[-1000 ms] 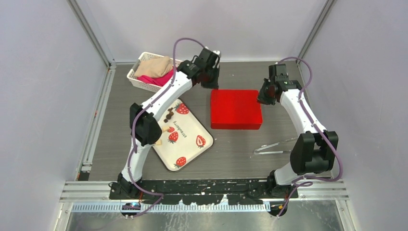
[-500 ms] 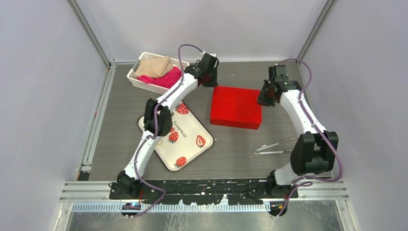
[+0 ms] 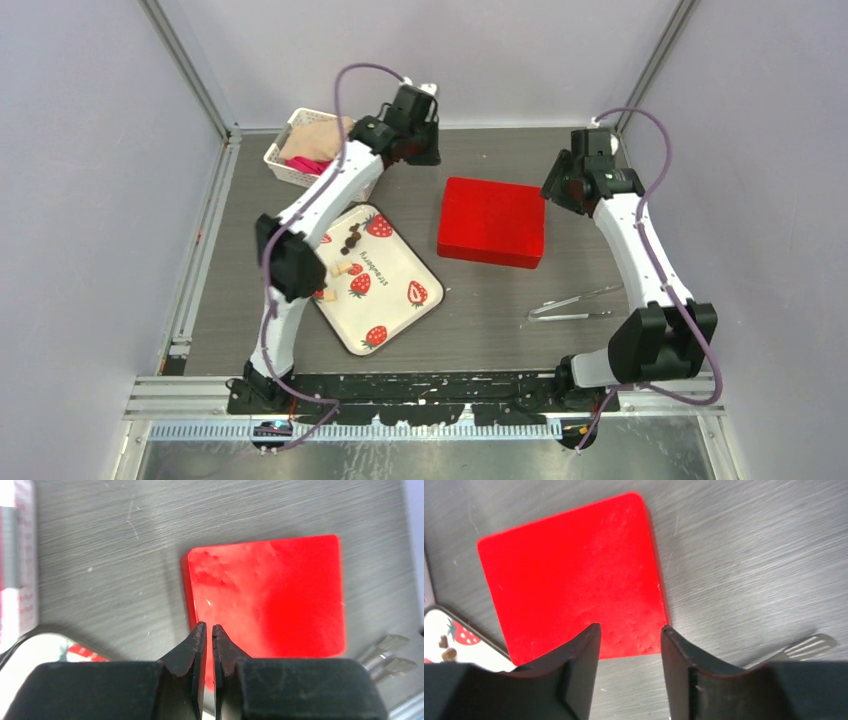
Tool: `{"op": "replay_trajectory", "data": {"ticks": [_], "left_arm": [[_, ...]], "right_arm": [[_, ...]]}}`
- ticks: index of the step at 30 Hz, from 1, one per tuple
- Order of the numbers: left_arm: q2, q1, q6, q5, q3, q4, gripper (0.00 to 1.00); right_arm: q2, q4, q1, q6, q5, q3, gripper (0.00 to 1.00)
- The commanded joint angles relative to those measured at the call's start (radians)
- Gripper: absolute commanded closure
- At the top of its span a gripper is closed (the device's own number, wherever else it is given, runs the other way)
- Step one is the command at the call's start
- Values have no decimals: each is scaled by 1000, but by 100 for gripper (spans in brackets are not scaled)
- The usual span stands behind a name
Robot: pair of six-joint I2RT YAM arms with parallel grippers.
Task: Pack the chocolate
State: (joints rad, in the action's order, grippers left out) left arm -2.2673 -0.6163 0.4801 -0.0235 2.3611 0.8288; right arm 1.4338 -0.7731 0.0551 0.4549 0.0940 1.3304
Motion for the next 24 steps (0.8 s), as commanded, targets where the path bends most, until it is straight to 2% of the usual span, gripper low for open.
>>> {"op": "replay_trajectory", "data": {"ticks": [1,3,8,10,12,16,19,24], "left_arm": [[311,2,-64,-114,-148,7,87],[417,4,-74,-211,-257,39,83],[612,9,-95,-433,-505,161,80],[687,13,-92,-479,-616,212,76],[771,23,-75,-493,-722,231,76],[922,91,1,-399,-886,225,72],[993,144,45,-335,-947,213,71],[1028,165,40,-336,-978,203,72]], "right_arm": [[-154,55,-5,-41,184,75,37],[-201,69,-5,-53,269,77,25],[-297,126,-4,-92,503,60,8],[-348,188,-5,-107,589,9,1],[-412,281,-5,-109,665,-69,0],[-511,431,-4,-57,776,-209,0],[-505,416,-5,6,789,-229,0],[-455,340,-5,98,782,-190,0]]}}
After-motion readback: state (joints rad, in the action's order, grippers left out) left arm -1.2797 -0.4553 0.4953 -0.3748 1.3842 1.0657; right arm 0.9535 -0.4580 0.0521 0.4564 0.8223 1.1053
